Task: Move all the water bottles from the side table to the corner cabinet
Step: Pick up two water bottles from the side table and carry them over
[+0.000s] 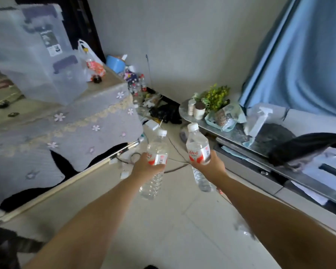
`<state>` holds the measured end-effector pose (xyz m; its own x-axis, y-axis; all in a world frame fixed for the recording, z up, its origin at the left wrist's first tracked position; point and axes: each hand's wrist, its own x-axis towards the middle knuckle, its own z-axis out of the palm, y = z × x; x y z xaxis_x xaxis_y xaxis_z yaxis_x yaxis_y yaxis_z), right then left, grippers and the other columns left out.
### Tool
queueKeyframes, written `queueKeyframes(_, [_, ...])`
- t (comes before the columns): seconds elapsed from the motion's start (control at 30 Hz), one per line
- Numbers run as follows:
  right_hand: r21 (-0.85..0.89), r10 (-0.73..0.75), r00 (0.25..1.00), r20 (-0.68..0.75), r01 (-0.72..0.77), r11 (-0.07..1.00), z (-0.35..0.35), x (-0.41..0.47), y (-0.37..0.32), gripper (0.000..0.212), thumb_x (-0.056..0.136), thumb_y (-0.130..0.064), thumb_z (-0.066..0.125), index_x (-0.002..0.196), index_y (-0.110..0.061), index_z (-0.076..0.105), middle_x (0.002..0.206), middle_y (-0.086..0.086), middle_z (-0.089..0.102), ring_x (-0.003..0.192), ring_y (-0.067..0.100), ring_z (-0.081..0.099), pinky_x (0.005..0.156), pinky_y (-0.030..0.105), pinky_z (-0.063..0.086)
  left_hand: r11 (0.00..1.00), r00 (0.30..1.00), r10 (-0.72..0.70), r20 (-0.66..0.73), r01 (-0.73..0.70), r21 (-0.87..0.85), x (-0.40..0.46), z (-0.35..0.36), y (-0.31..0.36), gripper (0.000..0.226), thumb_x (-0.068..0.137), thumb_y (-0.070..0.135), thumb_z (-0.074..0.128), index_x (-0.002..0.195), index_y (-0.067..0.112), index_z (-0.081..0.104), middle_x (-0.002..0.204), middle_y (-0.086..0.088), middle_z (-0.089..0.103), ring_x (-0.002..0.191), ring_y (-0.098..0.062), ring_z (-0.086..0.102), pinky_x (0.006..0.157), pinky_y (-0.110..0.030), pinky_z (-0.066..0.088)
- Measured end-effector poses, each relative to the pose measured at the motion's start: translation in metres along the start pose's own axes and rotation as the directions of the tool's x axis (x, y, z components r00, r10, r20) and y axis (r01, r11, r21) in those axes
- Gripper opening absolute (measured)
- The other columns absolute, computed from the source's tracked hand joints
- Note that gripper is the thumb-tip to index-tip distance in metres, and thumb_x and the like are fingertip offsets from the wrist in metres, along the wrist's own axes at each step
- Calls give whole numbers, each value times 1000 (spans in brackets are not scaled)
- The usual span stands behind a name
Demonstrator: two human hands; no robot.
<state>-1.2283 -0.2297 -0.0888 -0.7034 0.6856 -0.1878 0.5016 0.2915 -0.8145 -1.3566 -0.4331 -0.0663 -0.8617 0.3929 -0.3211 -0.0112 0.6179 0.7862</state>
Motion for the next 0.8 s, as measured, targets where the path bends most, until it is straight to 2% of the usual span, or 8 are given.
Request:
queueKeyframes(0.07, [32,55,996,-67,-53,998,-27,11,18,65,66,-56,77,113,-27,43,101,-4,56,88,14,56,73,28,44,998,995,44,90,-47,39,23,29,26,60,64,35,79,117,17,56,104,-1,69,96,-21,66,89,-37,53])
queueKeyframes(0.2, [120,188,956,-224,-164,979,-83,26,57,70,65,-54,80,119,-24,47,107,-3,60,93,16,59,75,27,46,985,962,119,248,-145,90,66,97,81,63,64,37,82,117,20,52,108,2,67,96,-20,64,82,-29,48])
queueKeyframes(0.33, [173,296,865,-405,-245,954,-139,31,93,62,67,-52,80,110,-23,46,104,-1,60,89,17,59,74,29,47,954,892,202,404,-272,124,97,175,138,53,63,35,84,108,18,62,106,0,71,88,-16,65,78,-27,51])
queueKeyframes(0.4, [227,365,788,-496,-289,930,-169,28,112,65,68,-50,80,116,-20,48,102,-3,60,88,16,59,74,28,49,935,839,214,501,-324,143,105,219,172,54,64,34,85,108,17,59,109,-2,70,87,-16,64,77,-28,49])
queueKeyframes(0.47, [283,427,706,-564,-320,904,-197,19,125,66,69,-49,81,117,-20,47,99,-6,59,86,14,58,71,24,49,924,769,231,595,-366,114,105,260,203,64,66,32,85,119,16,54,116,-3,68,94,-19,64,82,-29,48])
queueKeyframes(0.57, [412,518,577,-632,-316,855,-223,-5,149,63,70,-42,83,116,-19,47,101,-4,60,91,17,61,76,29,52,869,662,267,700,-480,123,95,314,236,66,67,36,84,124,18,55,119,-3,66,103,-23,63,90,-32,48])
queueKeyframes(0.7, [528,596,435,-675,-280,802,-247,-47,178,59,72,-30,84,117,-16,49,106,0,60,94,18,60,67,15,44,813,536,273,799,-573,106,56,374,256,68,68,37,84,124,17,50,117,-3,62,95,-20,56,83,-28,44])
queueKeyframes(0.8, [580,650,313,-693,-294,760,-270,-84,208,61,73,-30,84,121,-11,52,113,8,62,99,23,60,79,27,48,789,397,256,882,-613,46,13,428,268,67,69,28,84,126,14,52,120,-4,63,98,-19,57,78,-22,44])
